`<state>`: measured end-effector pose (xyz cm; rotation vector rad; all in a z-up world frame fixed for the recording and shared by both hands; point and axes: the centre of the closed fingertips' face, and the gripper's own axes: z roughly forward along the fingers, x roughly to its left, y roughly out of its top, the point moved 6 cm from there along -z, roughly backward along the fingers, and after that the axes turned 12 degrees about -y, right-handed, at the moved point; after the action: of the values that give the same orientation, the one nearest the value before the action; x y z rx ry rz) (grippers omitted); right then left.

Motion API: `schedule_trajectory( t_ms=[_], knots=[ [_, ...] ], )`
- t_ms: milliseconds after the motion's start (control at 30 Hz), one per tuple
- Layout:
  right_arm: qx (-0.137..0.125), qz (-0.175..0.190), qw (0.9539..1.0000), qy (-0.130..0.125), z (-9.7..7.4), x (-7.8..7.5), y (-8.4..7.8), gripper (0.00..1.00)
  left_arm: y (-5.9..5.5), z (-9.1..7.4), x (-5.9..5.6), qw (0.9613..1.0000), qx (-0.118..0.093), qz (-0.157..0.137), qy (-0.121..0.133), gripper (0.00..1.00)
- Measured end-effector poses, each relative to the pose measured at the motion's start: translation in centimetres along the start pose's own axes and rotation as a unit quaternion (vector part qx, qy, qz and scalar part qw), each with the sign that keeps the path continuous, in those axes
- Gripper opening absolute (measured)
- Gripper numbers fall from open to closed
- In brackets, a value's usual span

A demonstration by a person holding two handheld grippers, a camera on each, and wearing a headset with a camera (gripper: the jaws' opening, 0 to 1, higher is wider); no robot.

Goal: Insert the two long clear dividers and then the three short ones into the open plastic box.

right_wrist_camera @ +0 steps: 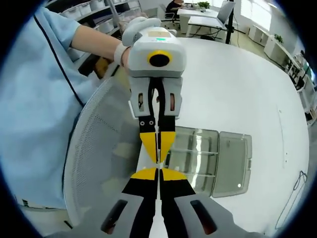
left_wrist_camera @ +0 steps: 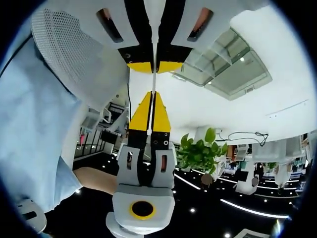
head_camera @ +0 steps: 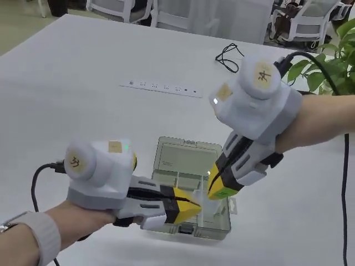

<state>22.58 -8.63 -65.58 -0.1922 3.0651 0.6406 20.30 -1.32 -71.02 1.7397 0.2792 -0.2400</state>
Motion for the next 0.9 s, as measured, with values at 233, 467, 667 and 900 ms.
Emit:
schedule_trajectory(
  t_ms=[233, 467, 667, 900],
  knots=[
    [0.010, 0.010, 0.9998, -0.014, 0.0, -0.6, -0.5, 0.02, -0.6, -0.4, 0.4, 0.9994, 0.005, -0.017, 0.028, 0.09],
    [0.041, 0.028, 0.9973, -0.054, 0.0, -2.5, -2.4, 0.02, -1.8, -2.2, 1.6, 0.9945, 0.016, -0.029, 0.099, 0.45],
    [0.059, 0.033, 0.9942, -0.084, 0.5, -3.8, -3.6, 0.02, -2.5, -4.2, 2.7, 0.9847, 0.020, -0.045, 0.167, 0.79],
    [0.070, 0.046, 0.9929, -0.085, 1.5, -4.3, -4.4, 0.02, -3.4, -5.5, 2.7, 0.9813, 0.018, -0.058, 0.183, 0.87]
  ],
)
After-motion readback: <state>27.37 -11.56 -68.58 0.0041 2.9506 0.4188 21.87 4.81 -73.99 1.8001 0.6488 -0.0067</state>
